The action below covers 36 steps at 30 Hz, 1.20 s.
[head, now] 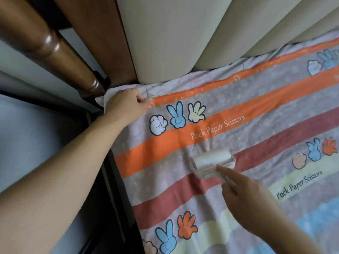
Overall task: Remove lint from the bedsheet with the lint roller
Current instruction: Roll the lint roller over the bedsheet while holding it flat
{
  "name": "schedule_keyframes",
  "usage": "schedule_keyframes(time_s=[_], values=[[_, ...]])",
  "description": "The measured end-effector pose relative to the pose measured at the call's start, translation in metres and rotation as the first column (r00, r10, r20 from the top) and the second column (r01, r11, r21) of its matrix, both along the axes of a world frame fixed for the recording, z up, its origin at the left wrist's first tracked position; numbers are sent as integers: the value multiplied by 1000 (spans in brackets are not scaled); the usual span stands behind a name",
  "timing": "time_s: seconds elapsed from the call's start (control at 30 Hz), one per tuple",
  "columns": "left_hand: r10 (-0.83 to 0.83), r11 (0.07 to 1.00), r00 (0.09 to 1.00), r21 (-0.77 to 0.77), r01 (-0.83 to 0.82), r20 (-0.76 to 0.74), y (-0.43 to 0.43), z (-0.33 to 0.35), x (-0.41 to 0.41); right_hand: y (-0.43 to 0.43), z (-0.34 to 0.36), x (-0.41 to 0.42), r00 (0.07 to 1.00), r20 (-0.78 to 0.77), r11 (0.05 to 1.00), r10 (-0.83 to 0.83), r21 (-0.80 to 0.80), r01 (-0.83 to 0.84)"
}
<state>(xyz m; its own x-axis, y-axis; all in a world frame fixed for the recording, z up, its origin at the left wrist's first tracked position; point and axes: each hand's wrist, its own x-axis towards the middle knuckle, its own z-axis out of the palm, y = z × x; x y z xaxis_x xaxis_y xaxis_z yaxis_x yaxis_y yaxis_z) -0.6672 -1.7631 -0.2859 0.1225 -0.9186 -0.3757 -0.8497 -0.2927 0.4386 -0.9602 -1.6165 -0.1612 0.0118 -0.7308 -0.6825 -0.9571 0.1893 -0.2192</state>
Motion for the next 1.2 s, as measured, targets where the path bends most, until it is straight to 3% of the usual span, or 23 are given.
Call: schedule_keyframes(time_s=[0.1, 0.2, 0.4, 0.67, 0.9, 1.0, 1.2], values=[[-30, 996, 998, 89, 24, 64, 10, 2, 7, -50, -20, 41, 979, 196, 980, -57, -178, 92], [42, 998, 999, 43, -41, -31, 19, -9, 12, -82, -68, 82, 975, 217, 960, -47, -259, 104], [121, 992, 988, -7, -122, -99, 18, -35, 14, -52, -116, 77, 994, 101, 969, 50, -247, -24], [165, 984, 970, -34, -174, -180, 20, -45, 13, 59, -99, 5, 992, 111, 989, 68, -140, -52], [113, 989, 951, -59, -136, -289, 21, -35, 34, 72, -54, -17, 996, 72, 995, 46, -90, -39], [99, 992, 958, -46, -115, -268, 23, -26, 52, 48, -35, 15, 982, 188, 980, -10, -192, 47], [135, 990, 928, 20, -137, -348, 36, -33, 74, -18, -77, 128, 945, 277, 942, 172, -328, -75]])
